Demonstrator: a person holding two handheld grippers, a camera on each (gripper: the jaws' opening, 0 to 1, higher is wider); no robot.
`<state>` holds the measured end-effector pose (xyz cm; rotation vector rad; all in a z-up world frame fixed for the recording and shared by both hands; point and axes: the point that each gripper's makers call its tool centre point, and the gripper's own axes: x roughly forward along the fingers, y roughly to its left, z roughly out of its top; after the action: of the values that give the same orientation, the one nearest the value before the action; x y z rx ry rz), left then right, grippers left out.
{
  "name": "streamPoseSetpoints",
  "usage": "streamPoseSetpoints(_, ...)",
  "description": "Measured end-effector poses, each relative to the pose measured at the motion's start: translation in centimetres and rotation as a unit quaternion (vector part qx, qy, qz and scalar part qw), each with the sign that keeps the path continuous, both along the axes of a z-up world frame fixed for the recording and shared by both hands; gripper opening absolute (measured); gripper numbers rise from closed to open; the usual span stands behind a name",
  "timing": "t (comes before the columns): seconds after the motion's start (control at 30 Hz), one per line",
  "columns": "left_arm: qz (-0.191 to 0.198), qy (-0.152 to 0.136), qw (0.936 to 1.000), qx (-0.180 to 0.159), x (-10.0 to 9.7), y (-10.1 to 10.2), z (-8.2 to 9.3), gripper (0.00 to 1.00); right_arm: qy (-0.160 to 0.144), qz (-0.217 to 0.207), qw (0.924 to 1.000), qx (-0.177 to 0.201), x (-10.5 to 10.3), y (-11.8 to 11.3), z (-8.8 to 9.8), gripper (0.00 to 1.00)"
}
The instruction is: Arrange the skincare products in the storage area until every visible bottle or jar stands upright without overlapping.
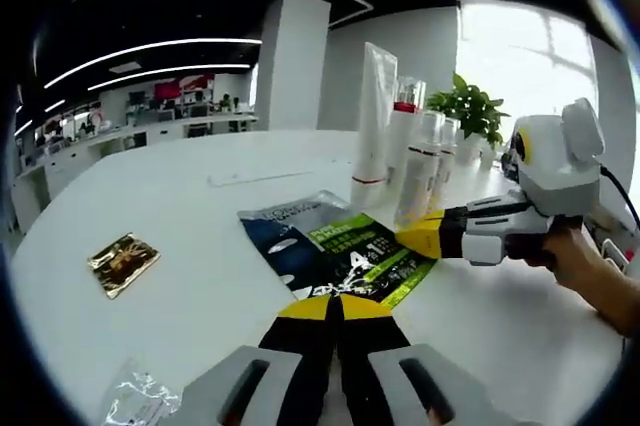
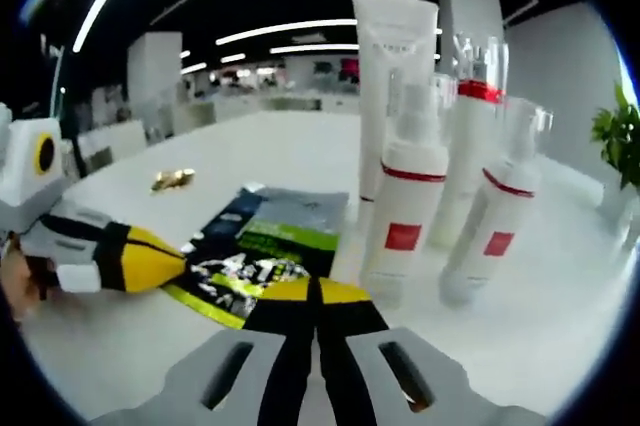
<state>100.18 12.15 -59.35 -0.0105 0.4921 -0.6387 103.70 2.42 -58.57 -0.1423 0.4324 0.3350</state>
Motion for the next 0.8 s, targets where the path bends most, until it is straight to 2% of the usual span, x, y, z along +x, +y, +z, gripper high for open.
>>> streamPoseSetpoints(0.17, -0.002, -0.001, 1.0, 0.001, 0.0, 0.0, -0.2, 0.01, -0.004, 0.002, 1.0, 0.001, 0.0, 0.0, 0.1, 0.0)
streamPoseSetpoints(0.23, -0.016, -0.015, 0.9996, 0.02, 0.1, 0.1, -0.1, 0.03, -0.008, 0.008, 0.9999, 0.011, -0.1, 0.2, 0.4, 0.0)
streamPoseSetpoints(0.27, -0.008, -0.027, 0.9988, 0.039, 0.4, 0.7, 0.0, 0.03, -0.013, 0.012, 0.9997, 0.018, -0.3, 0.4, 0.9, 0.0)
streamPoseSetpoints(0.33, 0.0, -0.046, 0.9981, 0.04, 0.8, 0.9, 0.5, 0.03, -0.021, 0.014, 0.9994, 0.023, -0.4, 0.5, 1.5, 0.0)
streamPoseSetpoints(0.47, 0.027, -0.07, 0.997, -0.02, 1.0, 1.8, 3.0, 0.04, -0.034, 0.017, 0.9988, 0.032, -0.6, 0.5, 2.4, 0.0)
streamPoseSetpoints(0.63, 0.06, -0.096, 0.9925, -0.045, 1.6, 4.1, 4.9, 0.05, -0.035, 0.021, 0.9985, 0.037, -0.7, 0.7, 2.5, 0.0)
streamPoseSetpoints(0.8, 0.083, -0.097, 0.988, -0.087, 2.2, 6.6, 6.6, 0.06, -0.035, 0.026, 0.9983, 0.038, -0.9, 1.0, 2.6, 0.0)
